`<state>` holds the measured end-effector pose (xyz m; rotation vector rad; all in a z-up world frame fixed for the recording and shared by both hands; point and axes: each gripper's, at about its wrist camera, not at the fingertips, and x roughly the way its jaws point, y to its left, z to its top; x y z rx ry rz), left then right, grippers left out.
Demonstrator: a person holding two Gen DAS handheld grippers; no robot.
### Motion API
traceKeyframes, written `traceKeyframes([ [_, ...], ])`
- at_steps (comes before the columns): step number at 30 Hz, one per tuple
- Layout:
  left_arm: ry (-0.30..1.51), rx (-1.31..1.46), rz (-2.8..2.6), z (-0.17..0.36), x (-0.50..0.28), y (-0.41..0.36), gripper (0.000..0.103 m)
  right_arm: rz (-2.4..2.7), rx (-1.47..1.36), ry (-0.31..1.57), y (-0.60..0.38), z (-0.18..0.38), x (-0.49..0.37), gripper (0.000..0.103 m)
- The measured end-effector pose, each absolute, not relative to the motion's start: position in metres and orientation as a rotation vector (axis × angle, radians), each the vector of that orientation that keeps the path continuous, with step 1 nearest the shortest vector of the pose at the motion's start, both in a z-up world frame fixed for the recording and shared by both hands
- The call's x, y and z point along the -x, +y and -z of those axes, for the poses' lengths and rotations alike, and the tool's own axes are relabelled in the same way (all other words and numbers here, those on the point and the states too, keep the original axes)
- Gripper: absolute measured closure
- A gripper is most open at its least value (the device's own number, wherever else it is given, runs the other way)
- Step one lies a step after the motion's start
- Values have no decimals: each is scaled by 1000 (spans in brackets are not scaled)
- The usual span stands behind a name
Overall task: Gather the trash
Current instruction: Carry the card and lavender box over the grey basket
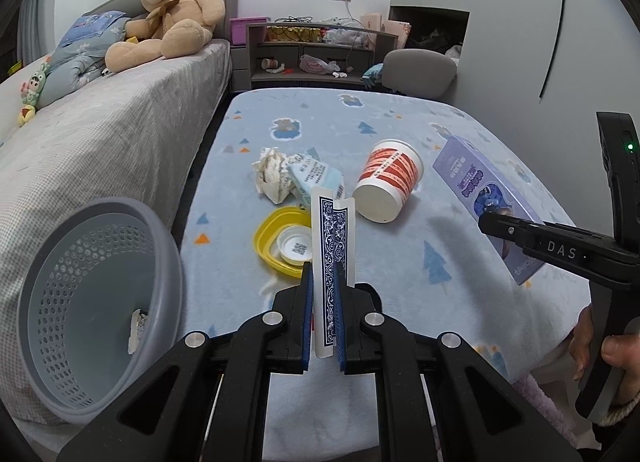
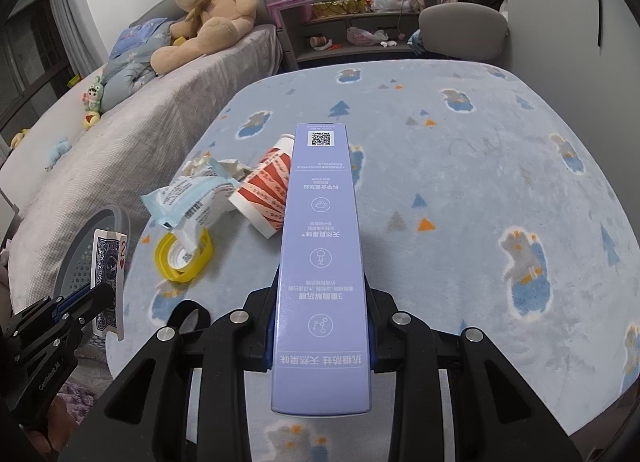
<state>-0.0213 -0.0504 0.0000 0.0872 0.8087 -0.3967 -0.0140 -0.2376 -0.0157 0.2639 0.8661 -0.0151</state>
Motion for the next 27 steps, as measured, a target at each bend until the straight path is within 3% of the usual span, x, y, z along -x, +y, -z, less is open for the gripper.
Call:
traceKeyframes([
  [27, 770, 56, 85, -36, 6, 94, 94, -315, -151, 793, -94, -33, -33, 72],
])
